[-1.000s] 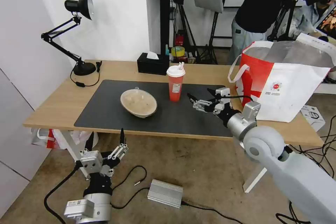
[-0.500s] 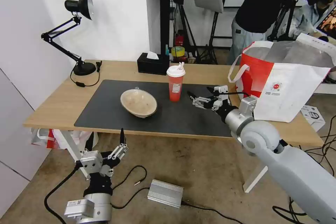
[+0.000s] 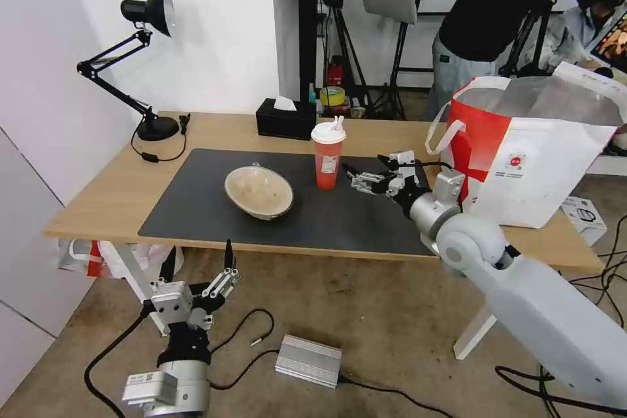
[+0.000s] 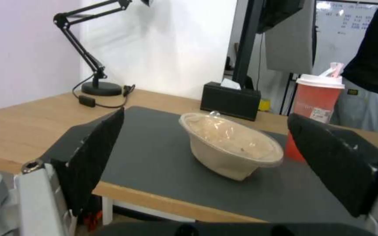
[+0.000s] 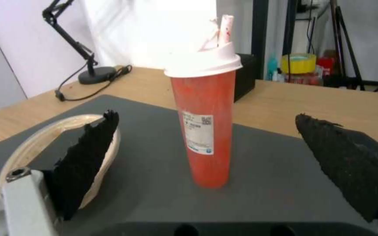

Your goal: Pick up the trash from the table and place it into the takeout bag.

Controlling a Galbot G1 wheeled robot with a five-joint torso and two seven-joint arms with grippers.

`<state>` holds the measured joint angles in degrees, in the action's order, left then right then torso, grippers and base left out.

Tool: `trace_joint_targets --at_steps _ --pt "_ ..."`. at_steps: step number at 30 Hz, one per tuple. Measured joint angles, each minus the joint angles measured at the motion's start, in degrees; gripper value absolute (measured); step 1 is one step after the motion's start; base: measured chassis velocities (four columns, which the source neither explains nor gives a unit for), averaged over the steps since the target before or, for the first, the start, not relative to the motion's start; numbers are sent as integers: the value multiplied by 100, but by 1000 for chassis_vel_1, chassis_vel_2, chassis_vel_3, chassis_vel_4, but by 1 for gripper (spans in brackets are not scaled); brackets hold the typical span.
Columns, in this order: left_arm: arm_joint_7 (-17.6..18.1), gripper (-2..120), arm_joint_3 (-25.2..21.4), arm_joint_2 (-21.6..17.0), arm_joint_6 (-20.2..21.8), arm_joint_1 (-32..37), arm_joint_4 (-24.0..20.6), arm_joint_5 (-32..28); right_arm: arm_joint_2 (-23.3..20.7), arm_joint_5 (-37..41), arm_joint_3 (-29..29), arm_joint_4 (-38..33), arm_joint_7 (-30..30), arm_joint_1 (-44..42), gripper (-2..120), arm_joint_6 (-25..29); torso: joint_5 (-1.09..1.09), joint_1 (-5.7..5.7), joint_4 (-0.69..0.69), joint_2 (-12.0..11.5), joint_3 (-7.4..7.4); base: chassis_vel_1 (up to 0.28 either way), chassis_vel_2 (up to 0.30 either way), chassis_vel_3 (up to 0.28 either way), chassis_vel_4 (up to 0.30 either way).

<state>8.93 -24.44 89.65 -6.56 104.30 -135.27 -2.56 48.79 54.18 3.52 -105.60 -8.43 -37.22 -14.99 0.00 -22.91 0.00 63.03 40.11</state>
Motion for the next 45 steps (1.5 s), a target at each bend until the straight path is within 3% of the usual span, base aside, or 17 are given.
trace_joint_targets --at_steps 45 --pt "3 100 18 30 -54 21 2 14 484 -18 553 1081 193 792 100 -40 1 0 0 0 0 0 0 0 0"
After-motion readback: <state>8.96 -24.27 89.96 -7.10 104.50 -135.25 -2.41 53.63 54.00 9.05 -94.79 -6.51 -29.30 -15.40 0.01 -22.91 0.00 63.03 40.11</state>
